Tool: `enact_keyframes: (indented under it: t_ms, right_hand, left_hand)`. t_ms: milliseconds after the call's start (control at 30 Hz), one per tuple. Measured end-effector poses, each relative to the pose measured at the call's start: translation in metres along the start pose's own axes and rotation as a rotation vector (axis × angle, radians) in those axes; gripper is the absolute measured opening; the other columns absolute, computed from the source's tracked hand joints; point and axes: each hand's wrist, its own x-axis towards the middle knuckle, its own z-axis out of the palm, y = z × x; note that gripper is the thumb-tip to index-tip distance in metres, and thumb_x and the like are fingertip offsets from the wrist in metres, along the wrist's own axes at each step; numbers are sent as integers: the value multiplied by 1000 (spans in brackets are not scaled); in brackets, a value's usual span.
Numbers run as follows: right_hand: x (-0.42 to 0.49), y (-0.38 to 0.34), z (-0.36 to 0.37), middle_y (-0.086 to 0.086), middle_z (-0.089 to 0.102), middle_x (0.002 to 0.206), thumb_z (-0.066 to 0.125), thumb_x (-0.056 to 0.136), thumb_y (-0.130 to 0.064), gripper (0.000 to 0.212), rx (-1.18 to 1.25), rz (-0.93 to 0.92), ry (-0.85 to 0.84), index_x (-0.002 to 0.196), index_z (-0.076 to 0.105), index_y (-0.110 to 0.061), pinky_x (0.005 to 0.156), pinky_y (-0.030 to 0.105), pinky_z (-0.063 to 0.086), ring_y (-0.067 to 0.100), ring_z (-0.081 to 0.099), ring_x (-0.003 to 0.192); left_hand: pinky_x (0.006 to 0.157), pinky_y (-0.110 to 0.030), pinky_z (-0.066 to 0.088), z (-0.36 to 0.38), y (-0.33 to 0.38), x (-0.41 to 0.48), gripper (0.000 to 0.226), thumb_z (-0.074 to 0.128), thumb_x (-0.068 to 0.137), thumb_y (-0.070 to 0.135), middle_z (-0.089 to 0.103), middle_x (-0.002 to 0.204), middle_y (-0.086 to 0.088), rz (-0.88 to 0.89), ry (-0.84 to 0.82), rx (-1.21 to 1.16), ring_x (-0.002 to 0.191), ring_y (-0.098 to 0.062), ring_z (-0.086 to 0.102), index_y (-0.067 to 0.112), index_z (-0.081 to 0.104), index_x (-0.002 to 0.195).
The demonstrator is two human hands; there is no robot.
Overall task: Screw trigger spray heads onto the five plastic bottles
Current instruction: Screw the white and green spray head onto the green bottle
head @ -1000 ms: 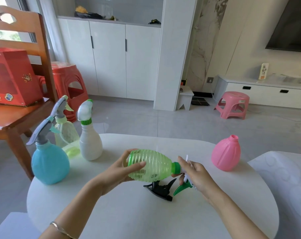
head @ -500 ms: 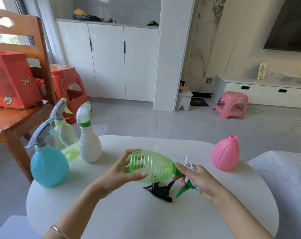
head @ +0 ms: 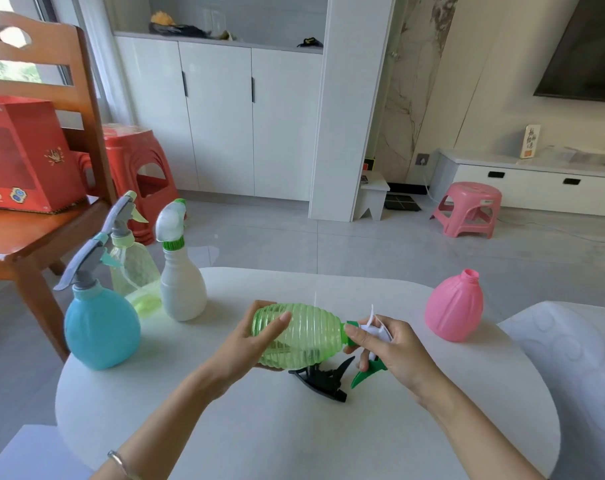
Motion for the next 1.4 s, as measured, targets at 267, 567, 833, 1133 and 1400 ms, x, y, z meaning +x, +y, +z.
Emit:
enact_keyframes:
  t_ms: [267, 567, 833, 1133, 1400]
  right_hand:
    - [0, -6, 1, -2, 74, 77, 72, 64, -46, 51, 47, 11, 33, 98, 65, -9, 61, 10, 46, 11, 64, 61]
    - [-4, -25, 34, -6, 68, 84, 66, 82, -34, 9, -58, -301, 299, 83, 64, -25, 71, 23, 46, 8, 61, 78]
    - [17, -69, 111, -15, 60, 110, 59, 82, -54, 30, 191, 60, -74, 106, 55, -36, 73, 26, 58, 10, 67, 95]
    - [27, -97, 149, -10, 68, 115, 75, 64, -46, 59, 295, 2, -138, 118, 55, -33, 72, 22, 56, 4, 67, 100]
    - [41, -74, 187, -19, 67, 110, 84, 65, -26, 56, 36, -123, -147, 112, 54, -32, 73, 7, 48, -5, 62, 100]
  left_hand:
    - [89, -32, 53, -4, 4, -1, 48, 61, 71, 57, 64, 112, 2, 176, 78, 175, 102, -13, 68, 36, 51, 114]
    - [97, -49, 50, -17, 8, -8, 58, 76, 56, 61, 64, 120, -1, 151, 273, -198, 109, -15, 65, 43, 54, 107]
    - [94, -20, 48, -38, 13, -27, 64, 75, 68, 50, 48, 133, 22, 348, 299, -57, 117, 10, 51, 51, 45, 124]
    - [100, -2, 31, -89, 10, -57, 55, 60, 84, 57, 48, 135, 30, 571, 360, 373, 130, 7, 41, 44, 42, 134]
    - [110, -29, 31, -172, 12, -73, 78, 68, 80, 52, 42, 137, -1, 663, 1012, 468, 130, -16, 39, 14, 37, 139]
